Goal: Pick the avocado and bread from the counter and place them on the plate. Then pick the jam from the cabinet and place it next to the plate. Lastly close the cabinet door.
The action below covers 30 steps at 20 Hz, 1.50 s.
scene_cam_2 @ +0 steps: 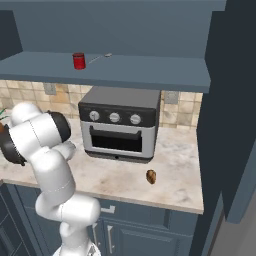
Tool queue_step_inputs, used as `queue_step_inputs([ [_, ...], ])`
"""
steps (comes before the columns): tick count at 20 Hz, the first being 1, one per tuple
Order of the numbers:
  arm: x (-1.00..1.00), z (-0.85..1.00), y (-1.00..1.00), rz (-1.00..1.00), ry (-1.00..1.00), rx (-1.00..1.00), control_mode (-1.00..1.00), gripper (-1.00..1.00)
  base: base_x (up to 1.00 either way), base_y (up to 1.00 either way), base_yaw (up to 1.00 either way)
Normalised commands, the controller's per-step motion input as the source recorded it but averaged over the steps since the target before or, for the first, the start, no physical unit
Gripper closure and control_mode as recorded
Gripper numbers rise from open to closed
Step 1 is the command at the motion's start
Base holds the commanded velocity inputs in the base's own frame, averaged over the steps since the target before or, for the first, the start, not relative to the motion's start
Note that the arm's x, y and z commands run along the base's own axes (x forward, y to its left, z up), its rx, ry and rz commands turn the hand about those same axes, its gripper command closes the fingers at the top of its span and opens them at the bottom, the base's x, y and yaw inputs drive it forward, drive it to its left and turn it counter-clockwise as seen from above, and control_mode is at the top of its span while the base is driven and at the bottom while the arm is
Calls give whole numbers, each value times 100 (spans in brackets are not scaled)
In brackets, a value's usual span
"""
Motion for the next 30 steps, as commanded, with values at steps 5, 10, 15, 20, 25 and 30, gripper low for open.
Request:
queue_step_inputs([
  [5,3,-25,3,1,0,0,-100,100,0,0,0],
  [10,2,-18,0,0,0,0,-100,100,0,0,0],
  [15,0,-14,0,0,0,0,-100,-100,0,0,0],
  [20,0,-8,-6,0,1,0,-100,-100,0,0,0],
  [25,-3,2,-7,0,0,1,-100,-100,0,0,0],
  [30,-11,8,-11,1,0,7,-100,-100,0,0,0],
])
